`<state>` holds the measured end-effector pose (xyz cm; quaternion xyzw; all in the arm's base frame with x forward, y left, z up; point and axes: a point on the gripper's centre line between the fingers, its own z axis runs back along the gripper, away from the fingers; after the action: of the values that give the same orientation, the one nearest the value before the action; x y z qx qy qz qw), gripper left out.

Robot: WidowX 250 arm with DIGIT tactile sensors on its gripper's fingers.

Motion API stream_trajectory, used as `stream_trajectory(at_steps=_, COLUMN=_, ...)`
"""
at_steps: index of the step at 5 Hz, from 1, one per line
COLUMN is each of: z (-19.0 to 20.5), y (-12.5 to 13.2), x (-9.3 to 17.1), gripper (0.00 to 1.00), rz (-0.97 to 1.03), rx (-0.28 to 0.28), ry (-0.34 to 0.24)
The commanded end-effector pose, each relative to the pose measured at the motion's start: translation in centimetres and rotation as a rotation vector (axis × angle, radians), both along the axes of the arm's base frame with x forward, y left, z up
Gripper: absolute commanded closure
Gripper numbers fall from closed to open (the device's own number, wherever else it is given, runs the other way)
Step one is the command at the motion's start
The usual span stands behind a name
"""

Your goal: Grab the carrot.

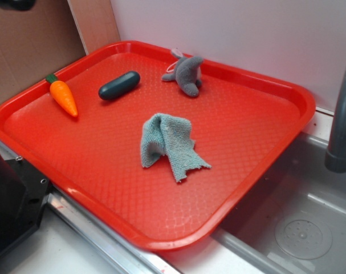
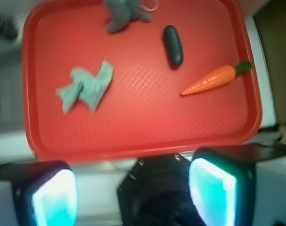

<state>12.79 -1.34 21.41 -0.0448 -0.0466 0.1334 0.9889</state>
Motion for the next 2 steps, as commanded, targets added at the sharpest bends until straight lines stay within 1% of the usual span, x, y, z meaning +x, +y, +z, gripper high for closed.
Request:
stream_trajectory(at_steps=1, z=-4.4, y=3.3, x=2.9, gripper=0.0, rz=0.443, rx=0.002, ry=0.0)
stream_trajectory(at_steps=2, z=-6.7, y=5.8, x=3.6, gripper=0.0, rz=0.648, rx=0.016, ry=-0.028)
